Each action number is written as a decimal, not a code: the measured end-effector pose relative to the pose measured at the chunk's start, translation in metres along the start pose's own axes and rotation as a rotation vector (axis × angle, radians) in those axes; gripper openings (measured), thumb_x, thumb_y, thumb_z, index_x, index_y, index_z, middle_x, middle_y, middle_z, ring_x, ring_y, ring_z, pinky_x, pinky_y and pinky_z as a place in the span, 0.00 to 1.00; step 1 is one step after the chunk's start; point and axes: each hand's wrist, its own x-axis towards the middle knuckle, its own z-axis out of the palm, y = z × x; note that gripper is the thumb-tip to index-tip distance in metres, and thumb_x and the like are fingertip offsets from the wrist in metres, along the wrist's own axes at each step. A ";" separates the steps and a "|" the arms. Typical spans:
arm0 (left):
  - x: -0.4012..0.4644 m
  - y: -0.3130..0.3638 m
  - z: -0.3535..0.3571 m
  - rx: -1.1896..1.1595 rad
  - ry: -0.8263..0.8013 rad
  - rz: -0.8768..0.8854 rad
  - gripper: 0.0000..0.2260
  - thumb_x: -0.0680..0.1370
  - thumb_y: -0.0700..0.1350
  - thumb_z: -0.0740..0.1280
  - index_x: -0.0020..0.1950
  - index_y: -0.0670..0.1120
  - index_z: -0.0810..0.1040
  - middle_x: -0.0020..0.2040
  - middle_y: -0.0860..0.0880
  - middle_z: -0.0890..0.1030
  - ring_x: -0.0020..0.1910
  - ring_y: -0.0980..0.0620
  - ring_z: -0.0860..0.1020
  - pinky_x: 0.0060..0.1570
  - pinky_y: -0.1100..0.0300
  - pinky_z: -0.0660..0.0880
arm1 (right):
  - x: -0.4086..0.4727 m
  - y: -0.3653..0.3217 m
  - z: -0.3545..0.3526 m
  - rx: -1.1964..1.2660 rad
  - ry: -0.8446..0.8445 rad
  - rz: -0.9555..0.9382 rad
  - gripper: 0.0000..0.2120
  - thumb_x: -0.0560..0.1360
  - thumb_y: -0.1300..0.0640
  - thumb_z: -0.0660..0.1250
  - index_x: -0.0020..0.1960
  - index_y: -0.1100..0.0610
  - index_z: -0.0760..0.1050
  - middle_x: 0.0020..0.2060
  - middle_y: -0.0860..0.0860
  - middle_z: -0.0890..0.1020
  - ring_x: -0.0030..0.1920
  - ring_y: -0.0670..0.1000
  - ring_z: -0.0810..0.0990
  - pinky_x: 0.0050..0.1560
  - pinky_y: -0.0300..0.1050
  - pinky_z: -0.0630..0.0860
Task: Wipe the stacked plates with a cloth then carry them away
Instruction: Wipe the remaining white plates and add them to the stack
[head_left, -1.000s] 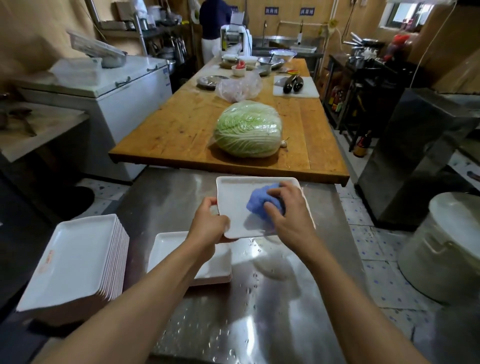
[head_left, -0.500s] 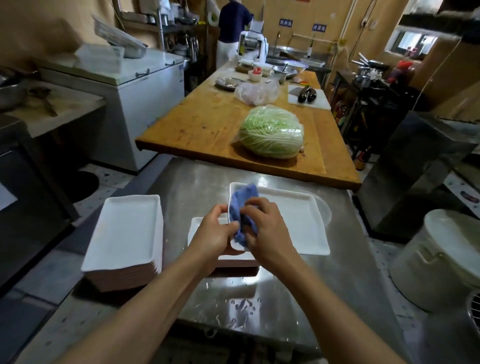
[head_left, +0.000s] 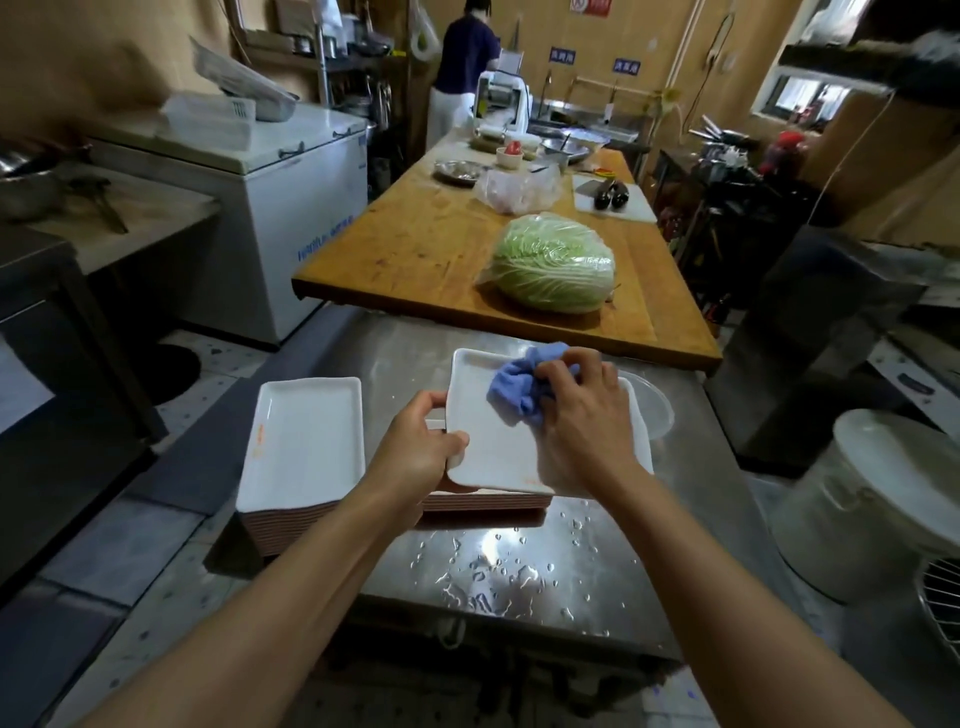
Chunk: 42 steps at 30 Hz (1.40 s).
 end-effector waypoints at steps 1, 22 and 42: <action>-0.001 0.001 -0.002 -0.005 0.002 0.003 0.14 0.77 0.31 0.60 0.57 0.48 0.70 0.48 0.39 0.80 0.45 0.42 0.80 0.32 0.53 0.79 | 0.000 0.010 -0.001 -0.020 -0.017 0.038 0.18 0.71 0.52 0.66 0.60 0.53 0.72 0.59 0.57 0.68 0.55 0.58 0.68 0.53 0.50 0.65; 0.023 -0.002 0.043 -0.233 0.103 -0.041 0.12 0.79 0.32 0.58 0.55 0.48 0.70 0.49 0.43 0.78 0.43 0.45 0.79 0.28 0.54 0.79 | -0.047 0.036 -0.021 0.366 -0.167 -0.106 0.05 0.76 0.61 0.62 0.51 0.58 0.75 0.54 0.51 0.73 0.53 0.51 0.66 0.51 0.45 0.66; 0.015 -0.001 0.061 -0.134 0.106 -0.001 0.08 0.81 0.37 0.58 0.55 0.48 0.72 0.48 0.43 0.80 0.40 0.46 0.80 0.29 0.56 0.78 | -0.025 0.032 -0.014 0.371 -0.194 -0.189 0.09 0.74 0.61 0.62 0.54 0.57 0.76 0.60 0.51 0.72 0.58 0.54 0.66 0.54 0.51 0.67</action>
